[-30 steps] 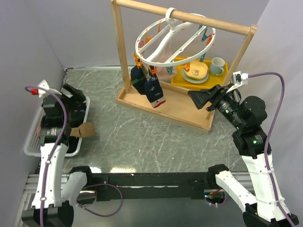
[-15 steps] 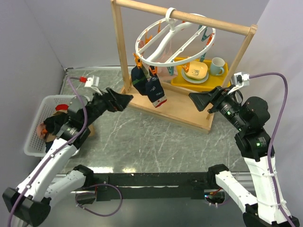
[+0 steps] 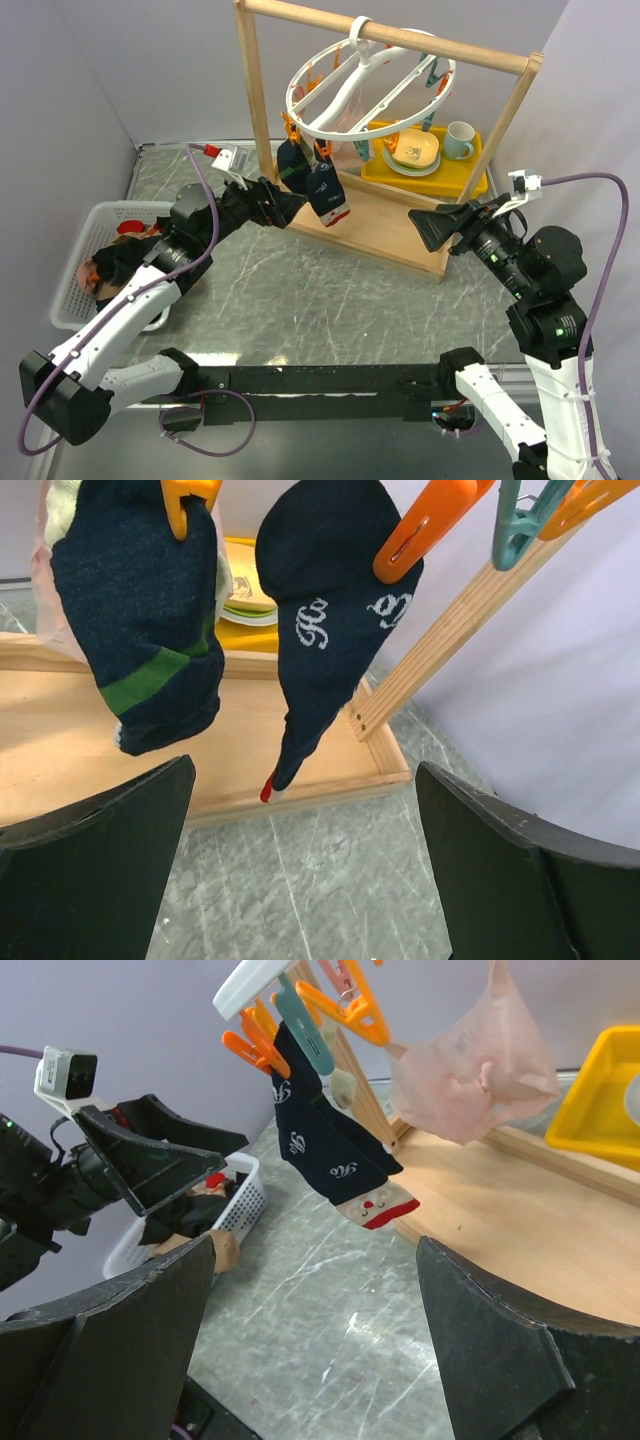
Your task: Remove the socks clipped to the hanger
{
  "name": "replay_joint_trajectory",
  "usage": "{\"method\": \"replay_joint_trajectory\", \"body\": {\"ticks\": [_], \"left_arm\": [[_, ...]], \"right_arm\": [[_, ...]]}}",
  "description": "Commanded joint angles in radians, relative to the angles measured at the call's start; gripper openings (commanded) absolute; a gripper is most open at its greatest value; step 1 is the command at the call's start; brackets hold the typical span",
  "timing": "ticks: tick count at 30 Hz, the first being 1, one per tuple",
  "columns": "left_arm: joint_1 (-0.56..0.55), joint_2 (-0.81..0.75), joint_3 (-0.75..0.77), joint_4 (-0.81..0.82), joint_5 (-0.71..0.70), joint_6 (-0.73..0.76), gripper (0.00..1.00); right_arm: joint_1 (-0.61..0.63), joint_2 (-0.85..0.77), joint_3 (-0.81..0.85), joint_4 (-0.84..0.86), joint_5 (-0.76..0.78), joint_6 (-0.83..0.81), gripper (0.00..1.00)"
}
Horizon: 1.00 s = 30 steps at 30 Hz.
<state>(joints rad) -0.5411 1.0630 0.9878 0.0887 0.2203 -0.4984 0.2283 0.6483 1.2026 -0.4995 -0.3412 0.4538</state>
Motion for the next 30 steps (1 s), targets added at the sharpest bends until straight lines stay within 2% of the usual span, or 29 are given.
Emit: {"method": "replay_joint_trajectory", "body": {"ticks": [1,10,21,30], "left_arm": [[-0.022,0.000,0.025,0.052,0.034,0.034,0.99],[-0.134,0.026,0.005,0.094,0.013,0.188,0.99],[-0.191,0.017,-0.093,0.198,-0.041,0.349,1.00],[-0.223,0.113,-0.117,0.388,-0.052,0.457,0.99]], "right_arm": [[-0.001,-0.041,-0.001,-0.011,0.027,-0.043,0.89],[-0.001,-0.064,-0.037,-0.027,0.056,-0.078,0.89],[-0.001,-0.101,-0.132,0.015,0.080,-0.095,0.89],[-0.001,-0.068,-0.169,0.062,0.102,-0.110,0.90]]}}
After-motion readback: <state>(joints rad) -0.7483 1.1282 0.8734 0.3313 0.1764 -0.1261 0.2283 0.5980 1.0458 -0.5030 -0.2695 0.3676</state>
